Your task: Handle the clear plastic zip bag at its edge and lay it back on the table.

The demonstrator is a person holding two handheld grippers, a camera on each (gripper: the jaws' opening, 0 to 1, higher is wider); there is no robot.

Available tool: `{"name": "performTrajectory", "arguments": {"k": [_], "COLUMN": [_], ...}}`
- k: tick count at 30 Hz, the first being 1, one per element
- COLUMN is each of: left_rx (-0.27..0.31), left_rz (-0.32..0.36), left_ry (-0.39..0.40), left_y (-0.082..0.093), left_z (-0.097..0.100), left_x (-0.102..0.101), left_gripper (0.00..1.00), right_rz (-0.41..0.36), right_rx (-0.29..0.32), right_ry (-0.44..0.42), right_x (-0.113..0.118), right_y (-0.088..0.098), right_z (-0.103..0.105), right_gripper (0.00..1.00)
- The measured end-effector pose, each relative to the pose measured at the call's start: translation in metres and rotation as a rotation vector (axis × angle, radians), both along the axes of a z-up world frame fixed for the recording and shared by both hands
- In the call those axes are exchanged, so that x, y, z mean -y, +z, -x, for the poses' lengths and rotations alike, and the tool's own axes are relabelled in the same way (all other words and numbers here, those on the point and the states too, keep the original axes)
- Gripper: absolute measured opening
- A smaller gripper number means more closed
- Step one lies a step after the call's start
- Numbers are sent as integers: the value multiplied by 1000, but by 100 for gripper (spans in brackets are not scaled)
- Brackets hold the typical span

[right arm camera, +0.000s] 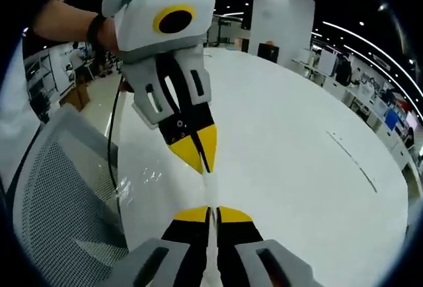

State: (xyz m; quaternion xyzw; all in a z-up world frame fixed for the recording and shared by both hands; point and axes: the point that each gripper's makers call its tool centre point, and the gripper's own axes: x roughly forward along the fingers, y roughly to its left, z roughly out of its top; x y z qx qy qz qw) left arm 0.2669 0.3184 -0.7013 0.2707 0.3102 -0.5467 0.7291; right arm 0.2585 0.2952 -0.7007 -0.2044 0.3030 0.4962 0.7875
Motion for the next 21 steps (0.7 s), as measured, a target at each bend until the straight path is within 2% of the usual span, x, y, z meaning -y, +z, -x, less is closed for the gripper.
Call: {"name": "performTrajectory", "arguments": {"k": [4, 10, 14, 21], "left_rx": [-24, -21, -13, -14], "left_rz": [13, 7, -6, -12], "left_ry": [21, 22, 8, 0], "left_y": [0, -3, -6, -7], "left_z": [2, 0, 0, 3], "left_x": [1, 1, 1, 1], "left_gripper": [0, 0, 0, 0], "right_rz": [-4, 8, 36, 71], "right_rx": [13, 20, 22, 28], "right_ry": [17, 51, 94, 150], "right_x": [-9, -17, -22, -25], "right_y": [3, 3, 2, -1], "right_z": [-6, -8, 1, 3], "right_gripper": [2, 2, 3, 0]}}
